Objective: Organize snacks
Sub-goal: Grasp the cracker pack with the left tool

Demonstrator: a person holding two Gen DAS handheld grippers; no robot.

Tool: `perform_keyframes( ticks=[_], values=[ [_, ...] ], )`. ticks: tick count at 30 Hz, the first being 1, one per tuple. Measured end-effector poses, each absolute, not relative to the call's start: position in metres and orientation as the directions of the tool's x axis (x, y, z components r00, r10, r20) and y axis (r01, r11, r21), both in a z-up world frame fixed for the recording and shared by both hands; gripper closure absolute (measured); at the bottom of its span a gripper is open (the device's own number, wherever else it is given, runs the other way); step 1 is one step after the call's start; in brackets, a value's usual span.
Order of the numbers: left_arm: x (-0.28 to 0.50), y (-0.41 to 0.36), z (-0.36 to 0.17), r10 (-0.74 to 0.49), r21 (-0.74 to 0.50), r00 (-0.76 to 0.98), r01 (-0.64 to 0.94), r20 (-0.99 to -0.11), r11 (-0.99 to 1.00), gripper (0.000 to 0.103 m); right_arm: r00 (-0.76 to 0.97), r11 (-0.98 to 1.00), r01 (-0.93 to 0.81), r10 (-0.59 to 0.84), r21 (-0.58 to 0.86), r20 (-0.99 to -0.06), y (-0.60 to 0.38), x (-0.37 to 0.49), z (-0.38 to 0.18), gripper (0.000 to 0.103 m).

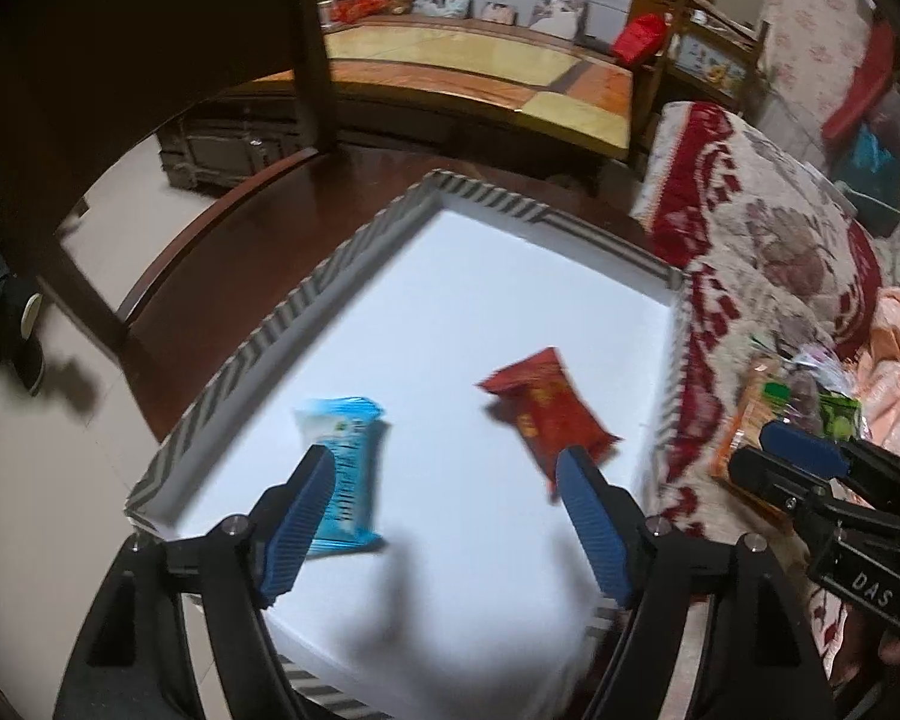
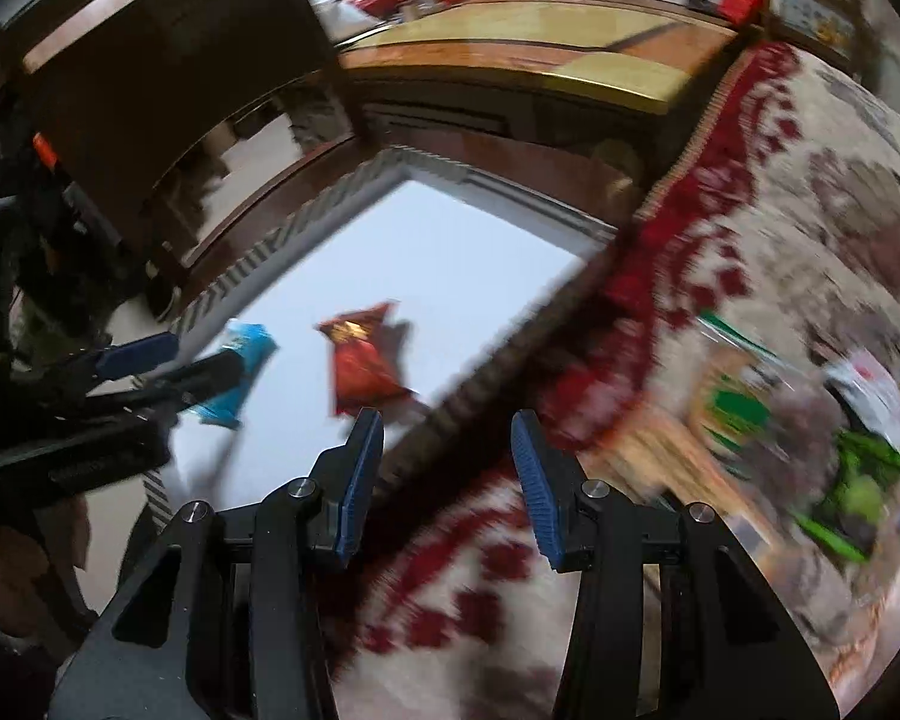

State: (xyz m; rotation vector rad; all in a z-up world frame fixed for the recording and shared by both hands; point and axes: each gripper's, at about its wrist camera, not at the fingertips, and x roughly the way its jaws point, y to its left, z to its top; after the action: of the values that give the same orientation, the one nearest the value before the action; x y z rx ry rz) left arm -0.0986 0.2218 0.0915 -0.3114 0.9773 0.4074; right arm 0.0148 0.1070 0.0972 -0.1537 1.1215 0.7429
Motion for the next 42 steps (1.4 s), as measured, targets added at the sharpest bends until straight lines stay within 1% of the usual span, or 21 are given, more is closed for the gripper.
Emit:
perform_keyframes(
  ticks=[9,19,25,26,27,31,32,34,36,38,39,40,42],
  values=[
    [-0.085,0.180,0.095,0.148,-0.071,0.504,-0.390,-0.851,0.918,0.024,0.276,0.840,-0.489,0.405,0.236,-0.872,0.024,0.017,0.090,0.059],
    [-0.062,0.130,0.093,0.080,-0.077,0.488,-0.294,-0.869,0.953,0.024,0.302,0.883,-0.414,0.364,0.222,-0.881,-0.036,0.012,0.079,0.059],
    [-0.059,0.114,0.089,0.067,-0.072,0.469,-0.271,-0.880,0.960,0.024,0.309,0.858,-0.469,0.380,0.208,-0.872,-0.032,0.022,0.085,0.059],
    [-0.059,0.113,0.088,0.069,-0.069,0.466,-0.272,-0.882,0.960,0.024,0.303,0.847,-0.487,0.391,0.211,-0.869,-0.027,0.026,0.085,0.057],
    [-0.060,0.114,0.088,0.072,-0.065,0.462,-0.273,-0.884,0.960,0.024,0.295,0.837,-0.505,0.398,0.212,-0.869,-0.021,0.030,0.085,0.052],
    [-0.064,0.118,0.088,0.080,-0.063,0.454,-0.291,-0.887,0.955,0.024,0.280,0.814,-0.544,0.403,0.202,-0.871,0.000,0.049,0.075,0.050],
    [-0.066,0.120,0.088,0.081,-0.063,0.453,-0.295,-0.888,0.953,0.024,0.266,0.818,-0.535,0.398,0.209,-0.878,0.001,0.053,0.071,0.050],
    [-0.067,0.123,0.087,0.084,-0.065,0.452,-0.305,-0.888,0.950,0.024,0.200,0.819,-0.504,0.419,0.274,-0.886,0.001,0.055,0.060,0.049],
    [-0.066,0.124,0.086,0.083,-0.070,0.452,-0.313,-0.888,0.947,0.024,0.133,0.794,-0.485,0.481,0.367,-0.866,0.000,0.042,0.055,0.048],
    [-0.064,0.123,0.084,0.078,-0.075,0.447,-0.315,-0.891,0.946,0.024,0.029,0.733,-0.477,0.565,0.485,-0.825,0.000,0.019,0.050,0.049],
    [-0.063,0.121,0.083,0.073,-0.078,0.445,-0.312,-0.893,0.947,0.024,0.003,0.714,-0.475,0.585,0.514,-0.811,0.000,0.011,0.049,0.049],
    [-0.063,0.118,0.083,0.068,-0.079,0.444,-0.306,-0.893,0.949,0.024,0.000,0.703,-0.480,0.597,0.524,-0.802,-0.005,-0.002,0.050,0.049],
    [-0.061,0.111,0.080,0.061,-0.078,0.438,-0.293,-0.897,0.953,0.024,0.064,0.736,-0.477,0.574,0.480,-0.816,-0.018,-0.013,0.055,0.049]
  ],
)
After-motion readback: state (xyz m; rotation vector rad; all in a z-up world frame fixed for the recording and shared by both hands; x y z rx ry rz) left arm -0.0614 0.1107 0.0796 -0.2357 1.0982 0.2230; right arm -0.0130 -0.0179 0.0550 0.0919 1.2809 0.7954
